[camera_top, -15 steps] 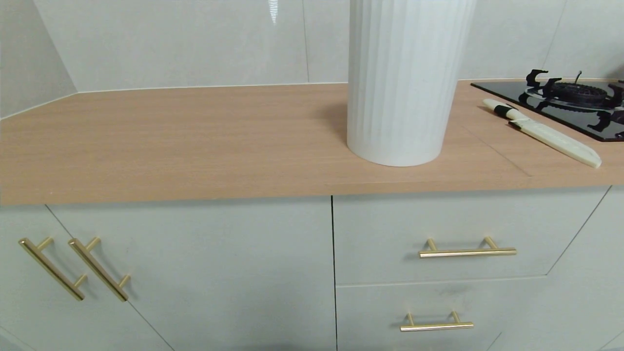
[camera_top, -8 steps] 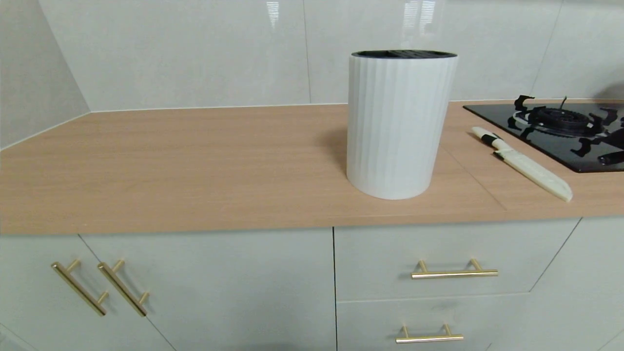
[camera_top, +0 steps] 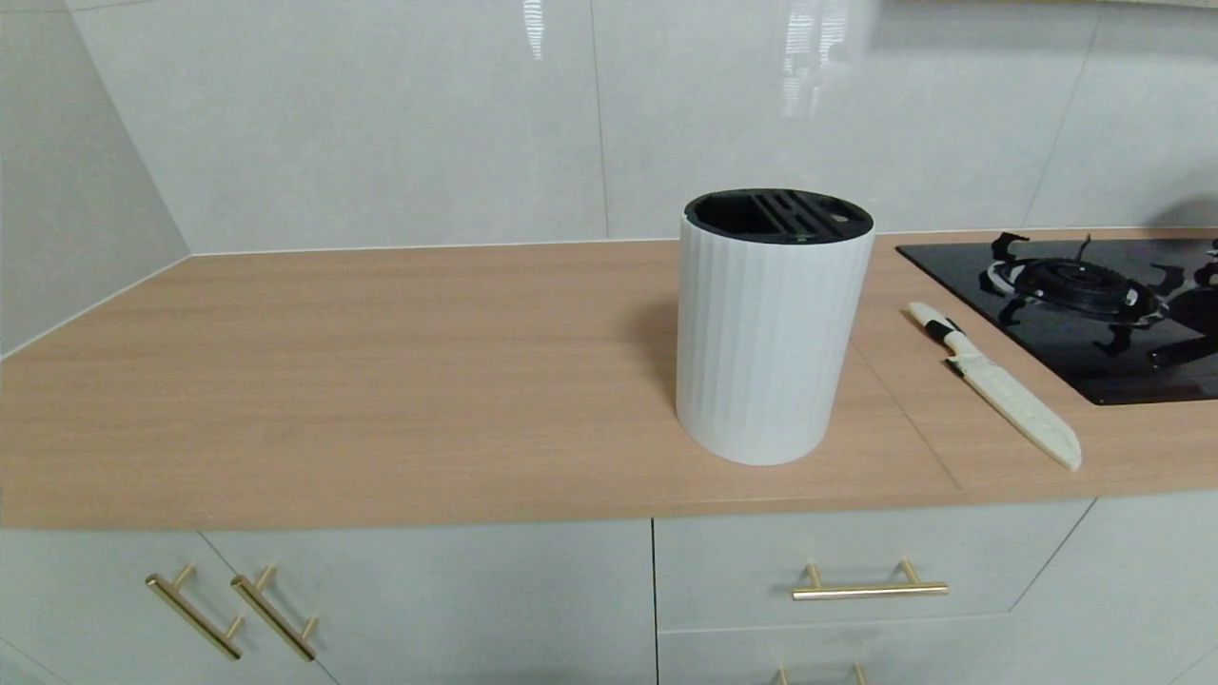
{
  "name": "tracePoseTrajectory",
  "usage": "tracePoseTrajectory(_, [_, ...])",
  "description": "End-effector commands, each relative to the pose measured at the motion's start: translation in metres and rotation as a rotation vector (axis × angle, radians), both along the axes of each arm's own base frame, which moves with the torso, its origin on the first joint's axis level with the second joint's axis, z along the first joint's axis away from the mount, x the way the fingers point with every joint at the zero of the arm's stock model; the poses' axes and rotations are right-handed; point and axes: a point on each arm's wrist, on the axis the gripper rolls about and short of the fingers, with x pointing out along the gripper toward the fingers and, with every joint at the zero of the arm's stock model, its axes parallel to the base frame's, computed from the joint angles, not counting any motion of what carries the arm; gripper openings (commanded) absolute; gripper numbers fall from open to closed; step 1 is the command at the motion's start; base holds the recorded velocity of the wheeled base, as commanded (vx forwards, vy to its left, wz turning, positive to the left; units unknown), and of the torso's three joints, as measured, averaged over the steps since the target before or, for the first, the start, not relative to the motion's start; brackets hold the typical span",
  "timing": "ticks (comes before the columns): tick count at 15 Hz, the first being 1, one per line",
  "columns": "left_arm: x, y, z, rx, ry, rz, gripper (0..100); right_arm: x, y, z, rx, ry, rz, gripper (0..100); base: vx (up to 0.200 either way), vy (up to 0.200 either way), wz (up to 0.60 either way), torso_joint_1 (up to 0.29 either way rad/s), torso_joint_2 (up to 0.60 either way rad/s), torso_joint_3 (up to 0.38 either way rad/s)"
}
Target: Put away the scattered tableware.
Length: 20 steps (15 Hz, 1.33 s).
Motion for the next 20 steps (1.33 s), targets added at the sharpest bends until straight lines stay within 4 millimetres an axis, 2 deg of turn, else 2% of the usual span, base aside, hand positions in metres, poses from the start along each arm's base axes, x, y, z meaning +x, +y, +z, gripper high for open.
tracePoseTrajectory(1, [0.0002, 0.0, -0.0001, -0.001, 0.001, 0.003, 100, 0.0001, 0.0, 0.0001, 0.0, 0.001, 0.0, 100, 0.0, 0.0, 0.0, 0.217, -0.5, -0.271])
tracePoseTrajectory(20, [0.0001, 0.0, 0.0004, -0.001, 0.0, 0.001, 100, 0.0001, 0.0, 0.0001, -0.001, 0.001, 0.0, 100, 0.0, 0.0, 0.0, 0.247, -0.53, -0.28])
